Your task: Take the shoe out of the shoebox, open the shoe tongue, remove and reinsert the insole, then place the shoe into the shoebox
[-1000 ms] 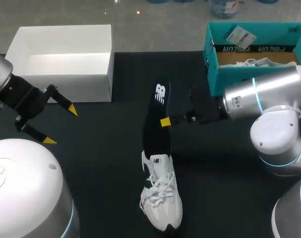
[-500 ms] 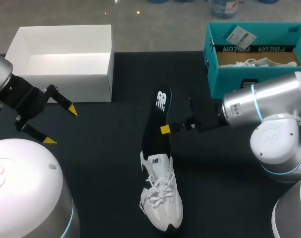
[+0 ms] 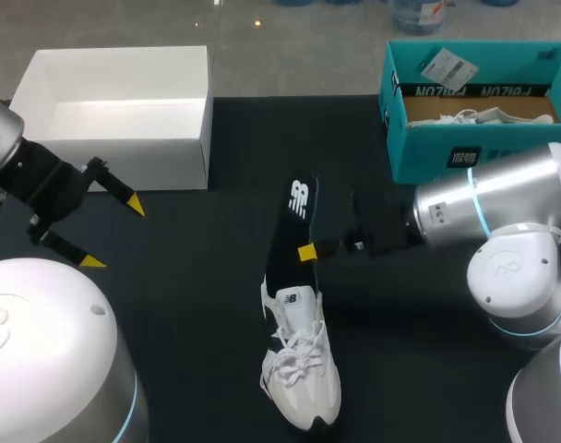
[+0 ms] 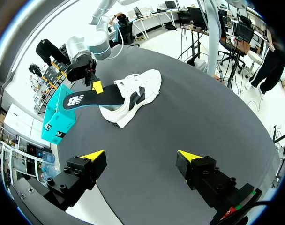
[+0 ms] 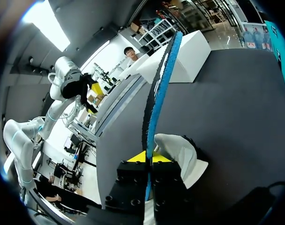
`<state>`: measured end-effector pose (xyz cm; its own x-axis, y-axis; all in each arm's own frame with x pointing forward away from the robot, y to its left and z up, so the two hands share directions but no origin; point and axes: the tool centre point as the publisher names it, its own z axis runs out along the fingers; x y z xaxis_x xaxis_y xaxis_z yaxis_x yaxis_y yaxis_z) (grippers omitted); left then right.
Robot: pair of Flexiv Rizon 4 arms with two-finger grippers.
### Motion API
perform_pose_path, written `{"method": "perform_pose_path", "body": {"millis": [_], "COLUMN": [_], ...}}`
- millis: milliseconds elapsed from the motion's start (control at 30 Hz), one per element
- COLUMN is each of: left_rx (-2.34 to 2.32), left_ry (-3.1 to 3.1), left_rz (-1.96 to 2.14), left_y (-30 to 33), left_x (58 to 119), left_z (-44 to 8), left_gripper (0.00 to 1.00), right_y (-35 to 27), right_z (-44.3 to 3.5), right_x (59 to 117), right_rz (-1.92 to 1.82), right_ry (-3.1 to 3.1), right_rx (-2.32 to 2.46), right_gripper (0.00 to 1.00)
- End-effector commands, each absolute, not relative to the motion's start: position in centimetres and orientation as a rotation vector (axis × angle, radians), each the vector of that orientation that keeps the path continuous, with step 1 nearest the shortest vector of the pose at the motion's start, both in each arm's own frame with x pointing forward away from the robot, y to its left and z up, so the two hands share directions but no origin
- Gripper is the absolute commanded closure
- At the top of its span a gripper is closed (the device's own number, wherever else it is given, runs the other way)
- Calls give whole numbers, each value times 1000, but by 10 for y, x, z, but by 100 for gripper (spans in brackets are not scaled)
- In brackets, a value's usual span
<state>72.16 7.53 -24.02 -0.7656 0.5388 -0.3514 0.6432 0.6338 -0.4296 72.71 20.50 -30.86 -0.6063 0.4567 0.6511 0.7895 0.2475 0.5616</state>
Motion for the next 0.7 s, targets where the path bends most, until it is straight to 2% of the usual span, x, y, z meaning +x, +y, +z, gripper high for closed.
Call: {"method": "perform_pose_path", "body": {"millis": [33, 700], "left_rx": [975, 975], "left_ry": [2666, 2666], "left_rz": [-807, -807], "left_y": [75, 75], "left_x": [721, 721], "left_z": [-240, -240], "left_gripper": [0, 0], "right_y": [211, 210], "right_z": [-316, -334], "right_x": [717, 691], "right_rz": [-1304, -1236], "right_ry": [-2163, -2129], "right_rx": [-1161, -1203], "right_gripper": [100, 100]}}
